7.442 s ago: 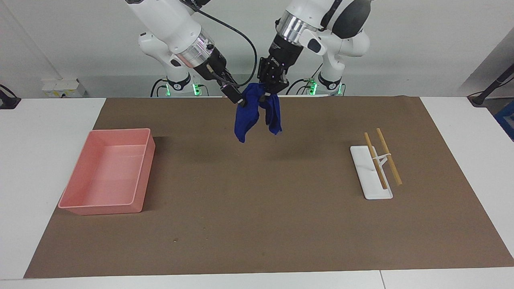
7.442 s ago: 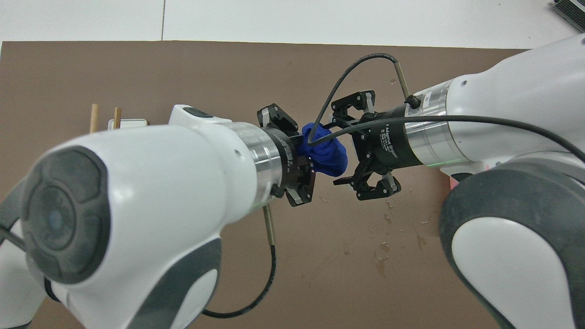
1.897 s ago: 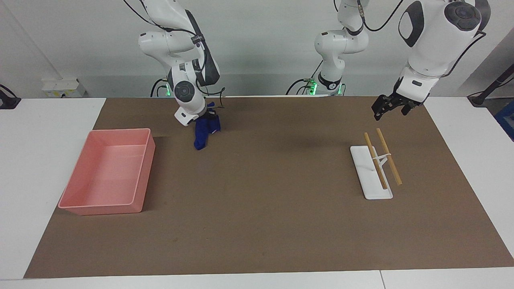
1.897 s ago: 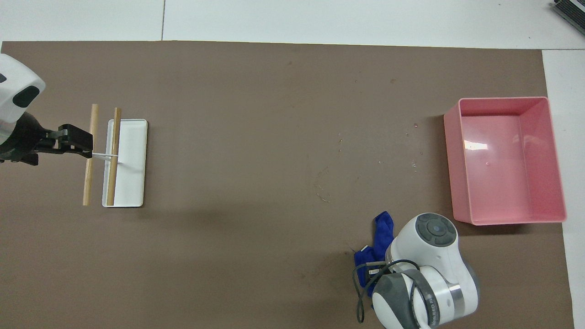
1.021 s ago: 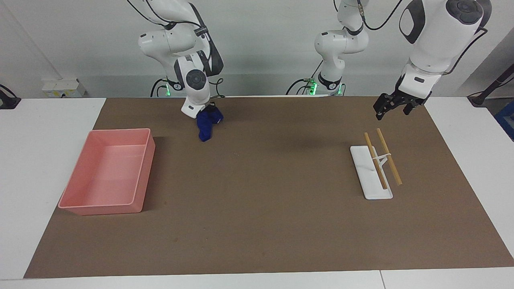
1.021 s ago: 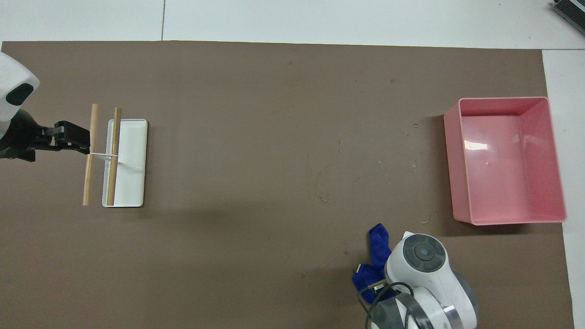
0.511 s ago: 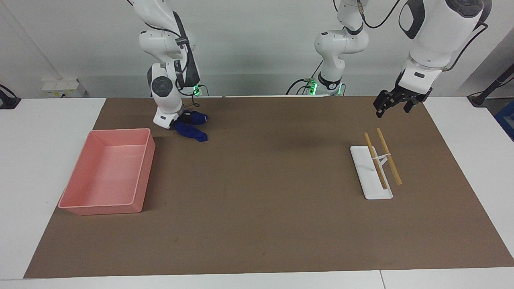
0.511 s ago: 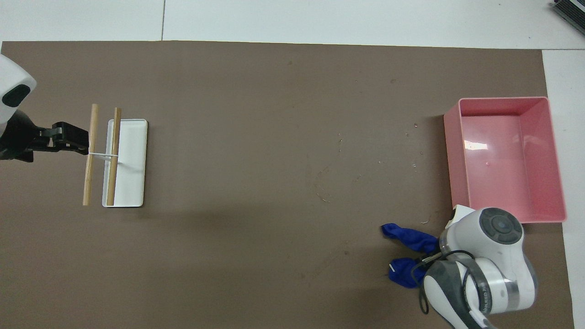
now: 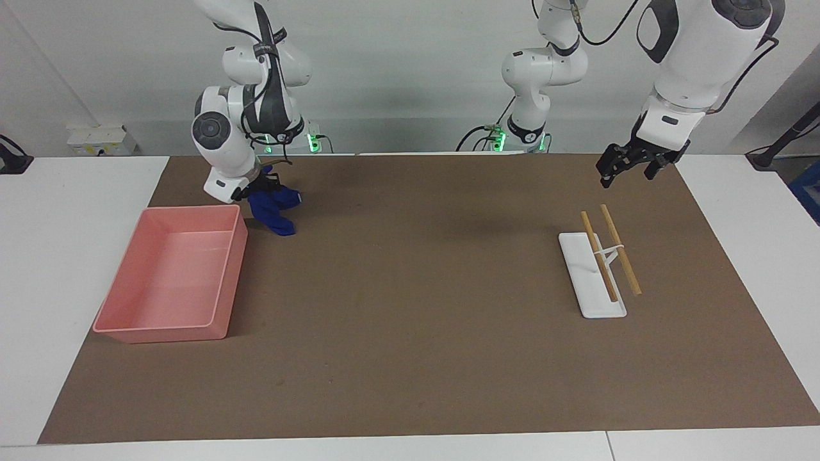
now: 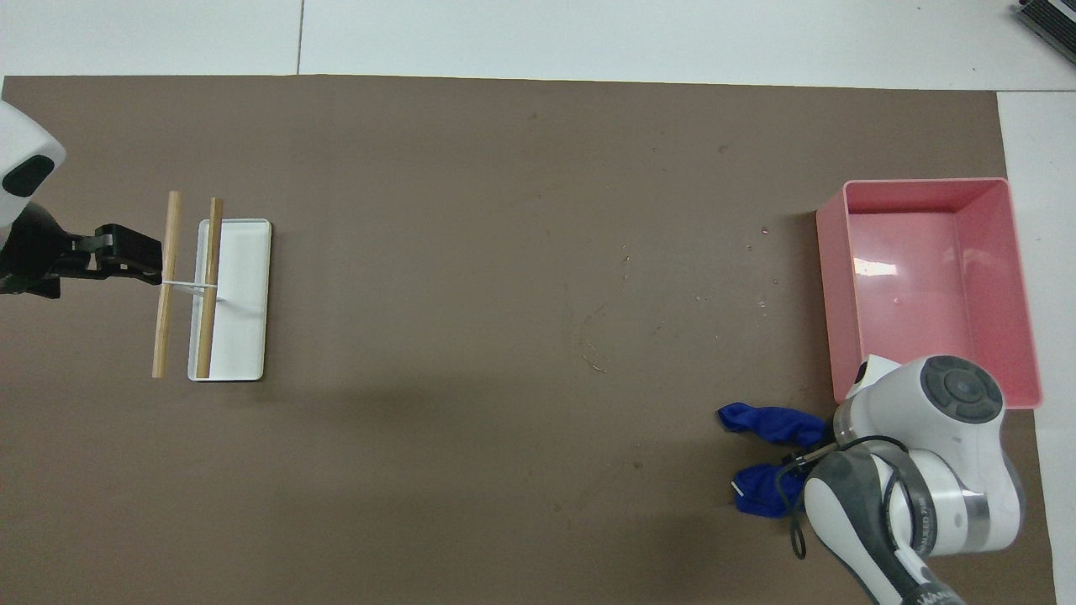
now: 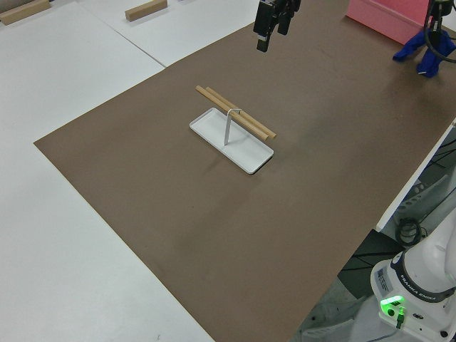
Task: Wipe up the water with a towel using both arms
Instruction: 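Lift the towel with the right gripper and lower it into the pink bin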
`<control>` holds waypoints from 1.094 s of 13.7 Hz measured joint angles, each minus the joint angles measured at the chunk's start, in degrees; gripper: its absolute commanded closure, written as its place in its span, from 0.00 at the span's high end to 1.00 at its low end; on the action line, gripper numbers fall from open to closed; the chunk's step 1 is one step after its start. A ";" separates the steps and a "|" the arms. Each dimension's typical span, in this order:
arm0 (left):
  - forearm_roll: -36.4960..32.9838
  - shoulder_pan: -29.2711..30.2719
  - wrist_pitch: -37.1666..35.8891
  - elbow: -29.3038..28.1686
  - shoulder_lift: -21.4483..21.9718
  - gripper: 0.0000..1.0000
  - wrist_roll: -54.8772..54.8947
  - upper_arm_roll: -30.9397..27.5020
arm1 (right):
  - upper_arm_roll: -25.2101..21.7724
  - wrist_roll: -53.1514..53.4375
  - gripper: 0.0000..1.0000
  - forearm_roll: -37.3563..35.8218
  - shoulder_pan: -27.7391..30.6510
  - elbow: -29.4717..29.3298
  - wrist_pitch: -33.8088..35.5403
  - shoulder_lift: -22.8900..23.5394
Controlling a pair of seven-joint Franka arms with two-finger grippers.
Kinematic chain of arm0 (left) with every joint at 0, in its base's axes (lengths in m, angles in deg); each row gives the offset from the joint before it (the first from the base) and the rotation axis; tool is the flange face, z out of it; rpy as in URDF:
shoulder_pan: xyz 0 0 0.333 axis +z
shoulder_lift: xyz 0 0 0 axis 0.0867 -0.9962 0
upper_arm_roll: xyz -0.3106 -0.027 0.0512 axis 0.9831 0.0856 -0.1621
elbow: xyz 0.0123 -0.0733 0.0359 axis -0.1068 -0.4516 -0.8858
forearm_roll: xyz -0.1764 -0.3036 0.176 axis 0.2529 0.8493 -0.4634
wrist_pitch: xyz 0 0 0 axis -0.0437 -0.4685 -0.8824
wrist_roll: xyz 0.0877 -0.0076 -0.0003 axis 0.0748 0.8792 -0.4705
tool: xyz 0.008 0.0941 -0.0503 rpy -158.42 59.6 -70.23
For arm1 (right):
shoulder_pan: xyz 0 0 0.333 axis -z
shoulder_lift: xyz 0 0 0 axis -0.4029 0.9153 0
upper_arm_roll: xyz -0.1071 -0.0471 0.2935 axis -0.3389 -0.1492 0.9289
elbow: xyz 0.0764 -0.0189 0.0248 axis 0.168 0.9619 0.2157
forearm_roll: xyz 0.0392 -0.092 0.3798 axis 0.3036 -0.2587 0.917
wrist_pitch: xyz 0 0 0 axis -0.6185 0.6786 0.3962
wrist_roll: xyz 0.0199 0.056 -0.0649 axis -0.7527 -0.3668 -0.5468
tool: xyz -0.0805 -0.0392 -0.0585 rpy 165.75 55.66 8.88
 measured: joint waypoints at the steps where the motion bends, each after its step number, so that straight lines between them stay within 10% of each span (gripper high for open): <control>1: 0.00 0.00 0.00 0.00 0.00 1.00 0.00 0.00 | -0.03 1.40 0.00 -0.01 0.00 -3.05 5.04 -2.16; 6: 0.00 0.00 0.00 0.00 0.00 1.00 0.00 0.00 | -0.14 2.99 0.00 -0.23 4.30 -20.12 17.59 -3.73; 15: 0.00 0.00 0.00 0.00 0.00 1.00 0.00 0.00 | -0.30 -2.58 0.00 -3.10 12.53 -28.00 -2.99 14.67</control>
